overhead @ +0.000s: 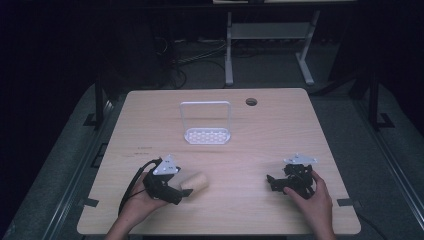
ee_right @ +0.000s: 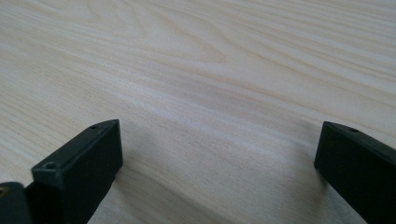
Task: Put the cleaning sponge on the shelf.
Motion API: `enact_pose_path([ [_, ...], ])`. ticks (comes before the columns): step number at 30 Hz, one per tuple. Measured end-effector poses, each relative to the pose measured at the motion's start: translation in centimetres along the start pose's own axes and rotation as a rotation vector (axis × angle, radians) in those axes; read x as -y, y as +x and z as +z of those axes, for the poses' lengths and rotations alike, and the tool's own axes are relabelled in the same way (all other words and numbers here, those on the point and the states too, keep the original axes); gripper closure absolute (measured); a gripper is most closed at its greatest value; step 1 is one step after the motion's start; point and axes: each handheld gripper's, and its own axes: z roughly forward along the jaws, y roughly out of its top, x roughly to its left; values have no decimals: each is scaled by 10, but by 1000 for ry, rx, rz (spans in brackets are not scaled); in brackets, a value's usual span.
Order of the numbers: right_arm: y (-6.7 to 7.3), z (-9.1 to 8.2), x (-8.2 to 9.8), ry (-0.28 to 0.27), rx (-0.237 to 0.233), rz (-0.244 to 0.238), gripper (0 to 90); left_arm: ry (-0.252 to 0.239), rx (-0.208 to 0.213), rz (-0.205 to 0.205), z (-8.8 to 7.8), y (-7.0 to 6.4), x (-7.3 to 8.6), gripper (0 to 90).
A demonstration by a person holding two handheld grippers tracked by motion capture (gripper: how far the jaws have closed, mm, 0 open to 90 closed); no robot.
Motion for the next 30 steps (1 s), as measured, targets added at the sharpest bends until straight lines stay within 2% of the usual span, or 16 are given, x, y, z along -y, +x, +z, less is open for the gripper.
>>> enact_pose_path([
  [7, 0, 0, 0, -2, -1, -2, 6, 10, 16, 7, 9, -2, -8, 137],
  [19, 0, 0, 0, -1, -1, -1, 6, 37, 24, 11, 22, -3, -14, 137],
  [30, 0, 0, 0, -1, -1, -2, 6, 75, 9, 11, 37, -8, -16, 137],
])
